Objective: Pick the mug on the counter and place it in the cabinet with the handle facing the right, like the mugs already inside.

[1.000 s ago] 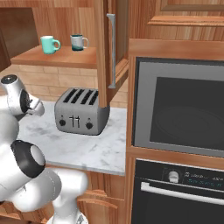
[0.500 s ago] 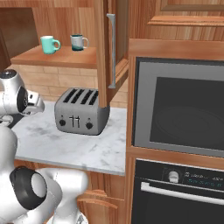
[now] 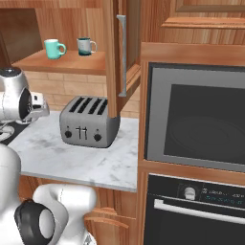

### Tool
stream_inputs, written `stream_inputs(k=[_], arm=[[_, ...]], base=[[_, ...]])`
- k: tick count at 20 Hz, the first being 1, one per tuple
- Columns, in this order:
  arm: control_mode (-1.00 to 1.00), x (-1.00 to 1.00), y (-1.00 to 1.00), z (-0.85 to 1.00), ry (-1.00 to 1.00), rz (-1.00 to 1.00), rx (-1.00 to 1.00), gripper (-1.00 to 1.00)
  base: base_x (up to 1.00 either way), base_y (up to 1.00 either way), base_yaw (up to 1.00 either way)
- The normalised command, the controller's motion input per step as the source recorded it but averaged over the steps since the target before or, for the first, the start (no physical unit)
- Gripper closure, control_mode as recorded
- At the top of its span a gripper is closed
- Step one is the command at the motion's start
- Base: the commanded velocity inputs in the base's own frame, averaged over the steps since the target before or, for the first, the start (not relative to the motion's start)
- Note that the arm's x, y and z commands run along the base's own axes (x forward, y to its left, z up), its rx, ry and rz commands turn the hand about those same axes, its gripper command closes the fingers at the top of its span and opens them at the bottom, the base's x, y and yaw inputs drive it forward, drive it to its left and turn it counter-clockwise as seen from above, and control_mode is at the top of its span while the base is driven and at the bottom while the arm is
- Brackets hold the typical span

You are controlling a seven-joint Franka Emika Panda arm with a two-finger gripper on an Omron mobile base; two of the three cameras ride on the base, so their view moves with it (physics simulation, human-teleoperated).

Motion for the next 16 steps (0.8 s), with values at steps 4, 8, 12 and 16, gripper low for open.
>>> stream_inputs(k=[4, 8, 12, 16], arm=[[-1.00, -0.14, -0.15, 0.41, -0.04, 0.13, -0.01, 1.00], [-1.00, -0.04, -0.17, 0.35, -0.05, 0.10, 0.00, 1.00], [-1.00, -0.04, -0.33, 0.24, -0.06, 0.09, 0.01, 1.00], [-1.00, 0.00, -0.30, 0.23, -0.06, 0.10, 0.01, 1.00]], base=[[0.00, 0.00, 0.00], [0.00, 0.00, 0.00], [0.00, 0.00, 0.00], [0.00, 0.00, 0.00]])
